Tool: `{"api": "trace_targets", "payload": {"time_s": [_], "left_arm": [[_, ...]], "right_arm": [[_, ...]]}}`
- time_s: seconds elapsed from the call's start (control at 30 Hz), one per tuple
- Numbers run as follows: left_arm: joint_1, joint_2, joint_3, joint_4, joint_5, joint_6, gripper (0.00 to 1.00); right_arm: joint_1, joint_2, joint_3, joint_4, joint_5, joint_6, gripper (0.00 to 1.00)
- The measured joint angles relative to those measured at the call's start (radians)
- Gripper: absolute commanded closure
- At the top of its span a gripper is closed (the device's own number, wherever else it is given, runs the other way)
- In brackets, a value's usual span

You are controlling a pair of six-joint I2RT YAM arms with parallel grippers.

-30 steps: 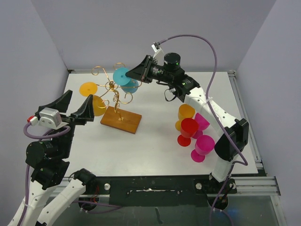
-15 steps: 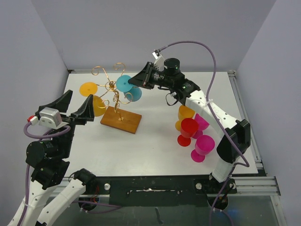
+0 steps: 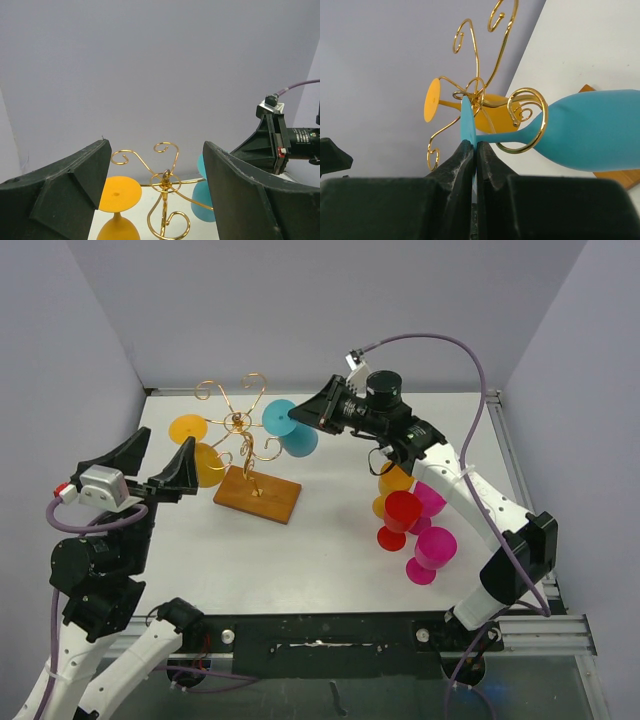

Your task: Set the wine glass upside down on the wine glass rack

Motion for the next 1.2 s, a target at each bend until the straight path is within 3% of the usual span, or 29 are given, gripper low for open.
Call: {"api": "trace_targets", "payload": {"time_s": [0.93,1.2], "left_arm": [[0.0,0.004,0.018,-0.002,-0.011,0.005,0.27],[0.0,0.004,0.018,-0.002,-0.011,0.005,0.27]], "right_arm": [[-0.014,-0.021,-0.016,-0.053,0.206,0.002,1.0],[-0.018,-0.021,-0.013,-0.047,0.214,0.002,0.95]]}}
